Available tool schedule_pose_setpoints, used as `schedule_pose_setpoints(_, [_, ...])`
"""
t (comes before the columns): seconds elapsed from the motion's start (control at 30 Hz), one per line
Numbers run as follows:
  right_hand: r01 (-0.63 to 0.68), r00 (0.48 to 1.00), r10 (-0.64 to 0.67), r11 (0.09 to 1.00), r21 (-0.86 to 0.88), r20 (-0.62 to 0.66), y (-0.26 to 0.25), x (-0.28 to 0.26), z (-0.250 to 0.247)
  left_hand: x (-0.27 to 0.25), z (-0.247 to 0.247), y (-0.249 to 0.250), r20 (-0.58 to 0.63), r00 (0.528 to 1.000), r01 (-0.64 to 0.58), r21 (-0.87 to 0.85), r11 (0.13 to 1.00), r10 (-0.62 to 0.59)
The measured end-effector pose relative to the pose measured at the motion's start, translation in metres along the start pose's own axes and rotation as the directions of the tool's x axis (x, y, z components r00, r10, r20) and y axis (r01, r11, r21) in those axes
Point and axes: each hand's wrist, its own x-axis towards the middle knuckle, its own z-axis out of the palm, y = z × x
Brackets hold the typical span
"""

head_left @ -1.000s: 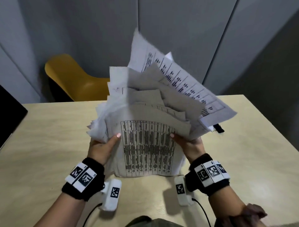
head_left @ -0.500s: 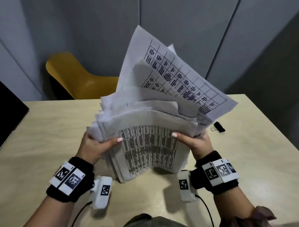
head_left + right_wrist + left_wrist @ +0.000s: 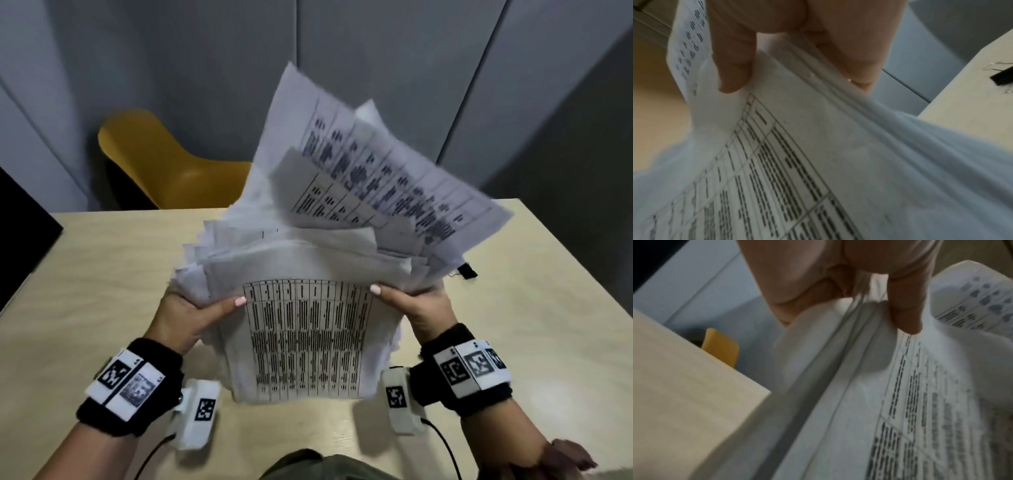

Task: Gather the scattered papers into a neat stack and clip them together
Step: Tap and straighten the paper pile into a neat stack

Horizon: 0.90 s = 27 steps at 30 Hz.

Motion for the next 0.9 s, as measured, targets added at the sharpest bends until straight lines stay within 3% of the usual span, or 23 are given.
schedule_pose_setpoints(0.07, [-0.033, 0.999, 0.032, 0.999, 0.041, 0.025, 0.006, -0.003, 0.005, -0.005, 0.004, -0.003, 0.017, 0.998, 0.052, 0.015, 0.999, -0.053])
schedule_pose_setpoints(0.13, [-0.035, 0.999, 0.034, 0.998, 0.052, 0.016, 0.011, -0.003, 0.013, -0.008, 0.014, -0.002, -0.07, 0.996, 0.064, 0.024, 0.998, -0.062])
schedule_pose_setpoints(0.3, [0.043, 0.999, -0.042, 0.996, 0.074, -0.019, -0.002, 0.003, 0.016, 0.002, 0.021, 0.008, -0.22, 0.964, -0.134, 0.078, 0.988, 0.148])
schedule_pose_setpoints(0.4, [0.036, 0.999, -0.037, 0.999, 0.039, 0.017, -0.002, -0.001, 0.006, 0.001, 0.017, 0.007, -0.165, 0.972, -0.154, 0.097, 0.983, 0.168])
schedule_pose_setpoints(0.57, [-0.005, 1.0, 0.006, 1.0, -0.017, 0.03, 0.009, -0.009, 0.0, -0.006, 0.01, -0.001, -0.046, 0.997, -0.064, 0.031, 0.997, 0.065])
schedule_pose_setpoints(0.7, [0.002, 0.995, -0.004, 1.0, 0.018, 0.098, 0.006, -0.007, 0.011, -0.005, 0.013, -0.004, -0.086, 0.995, -0.055, -0.006, 0.998, 0.055])
schedule_pose_setpoints(0.9, [0.018, 1.0, -0.018, 1.0, 0.001, -0.003, 0.011, -0.003, 0.0, 0.001, -0.004, 0.0, -0.014, 0.993, -0.121, -0.091, 0.989, 0.12])
